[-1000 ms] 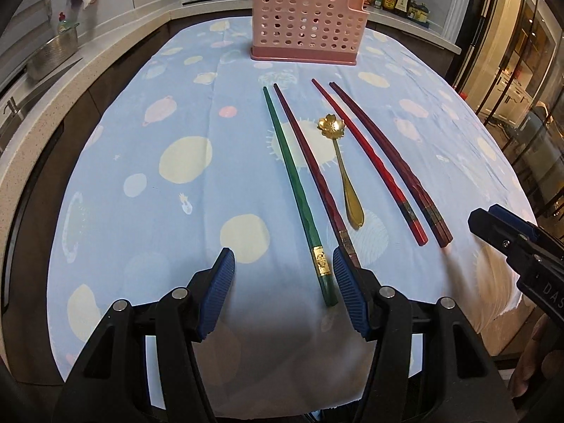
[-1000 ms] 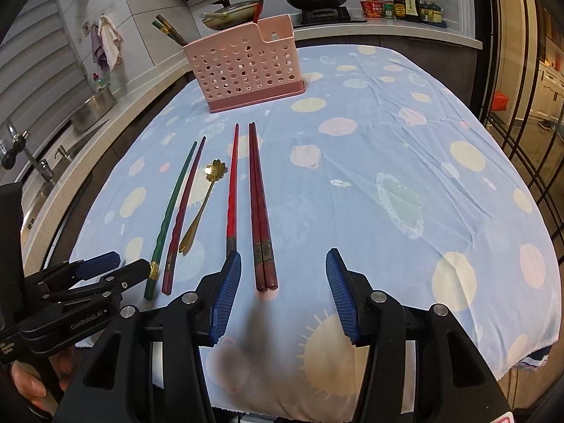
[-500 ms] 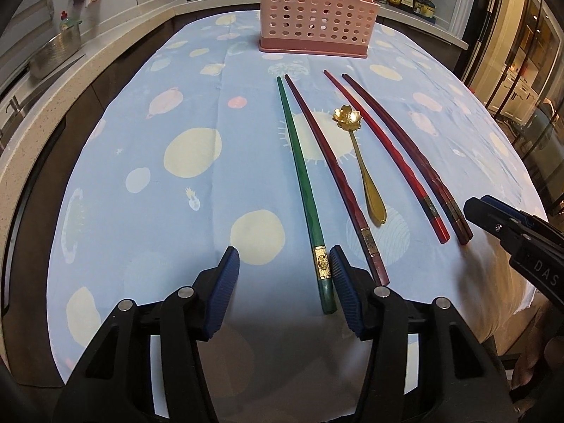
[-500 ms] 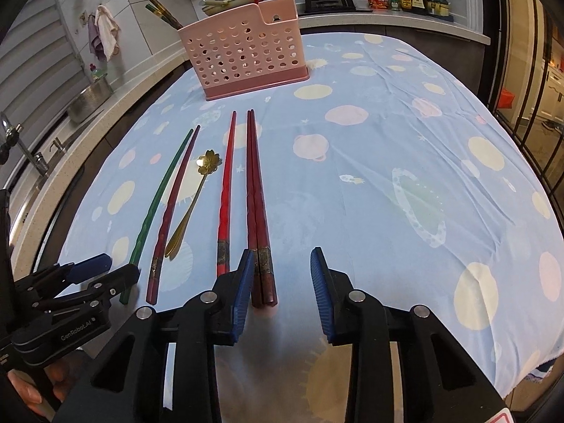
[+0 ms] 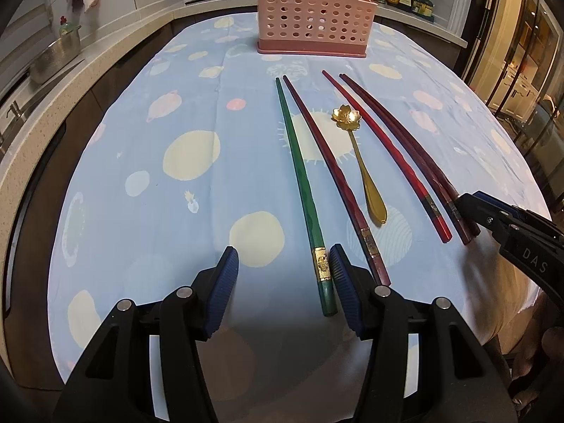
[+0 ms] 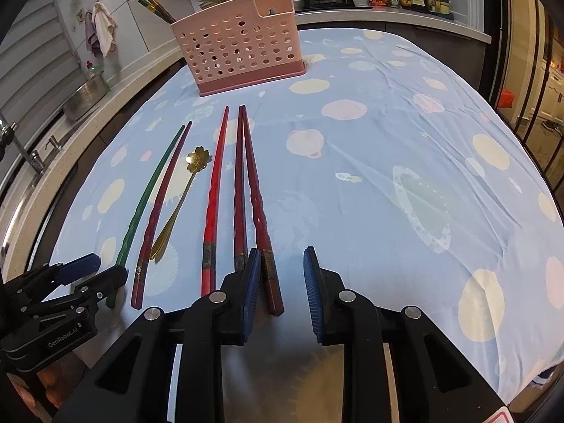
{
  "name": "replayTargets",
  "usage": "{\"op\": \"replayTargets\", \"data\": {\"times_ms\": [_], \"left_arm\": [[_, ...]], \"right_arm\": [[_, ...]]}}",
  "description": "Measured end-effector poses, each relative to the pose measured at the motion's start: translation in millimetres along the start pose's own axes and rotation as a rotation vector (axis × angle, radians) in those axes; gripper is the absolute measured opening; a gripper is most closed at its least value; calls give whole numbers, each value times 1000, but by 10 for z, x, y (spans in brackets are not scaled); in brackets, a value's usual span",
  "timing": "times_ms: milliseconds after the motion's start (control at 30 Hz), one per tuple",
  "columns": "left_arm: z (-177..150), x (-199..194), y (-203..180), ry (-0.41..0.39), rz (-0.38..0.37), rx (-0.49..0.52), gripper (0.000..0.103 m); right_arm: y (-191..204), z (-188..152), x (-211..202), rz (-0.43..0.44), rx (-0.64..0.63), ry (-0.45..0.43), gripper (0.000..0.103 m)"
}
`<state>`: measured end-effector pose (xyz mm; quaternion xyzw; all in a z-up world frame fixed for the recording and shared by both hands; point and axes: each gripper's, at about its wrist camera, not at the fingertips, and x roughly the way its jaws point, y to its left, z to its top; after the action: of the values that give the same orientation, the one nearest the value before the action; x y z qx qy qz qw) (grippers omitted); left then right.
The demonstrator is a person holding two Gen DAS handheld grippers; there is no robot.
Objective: Organize utensils
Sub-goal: 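Move the left tool to the next green chopstick while the right tool approaches the red chopsticks, then close the left tool on the green chopstick while the right tool grasps a dark red chopstick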
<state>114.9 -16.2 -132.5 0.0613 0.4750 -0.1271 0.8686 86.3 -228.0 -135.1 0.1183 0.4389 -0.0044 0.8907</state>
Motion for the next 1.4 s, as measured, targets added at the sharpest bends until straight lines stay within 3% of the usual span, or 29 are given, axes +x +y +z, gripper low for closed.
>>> {"op": "replayTargets", "data": {"times_ms": [267, 333, 500, 567, 800, 1100, 1400], "left_arm": [[0, -4, -23, -5, 8, 4, 50], [-3, -9, -18, -7, 7, 5, 42], [-21, -38, -22, -11, 2, 19, 13], [-33, -57, -36, -6, -11, 24, 7], [-69, -194, -27, -1, -42, 9, 7], [39, -645, 20, -79, -58, -20, 7], [337, -1039, 111, -179, -91, -63, 7]], "right_arm": [[-8, -24, 2, -8, -8, -2, 18], [-13, -22, 0, -2, -7, 1, 10], [-12, -49, -48, 6, -6, -2, 8], [4, -59, -90, 9, -7, -5, 7], [26, -76, -372, 18, -6, -49, 7], [114, 1, -864, 35, -29, -153, 7], [146, 321, -1254, 71, -25, -250, 7]]}}
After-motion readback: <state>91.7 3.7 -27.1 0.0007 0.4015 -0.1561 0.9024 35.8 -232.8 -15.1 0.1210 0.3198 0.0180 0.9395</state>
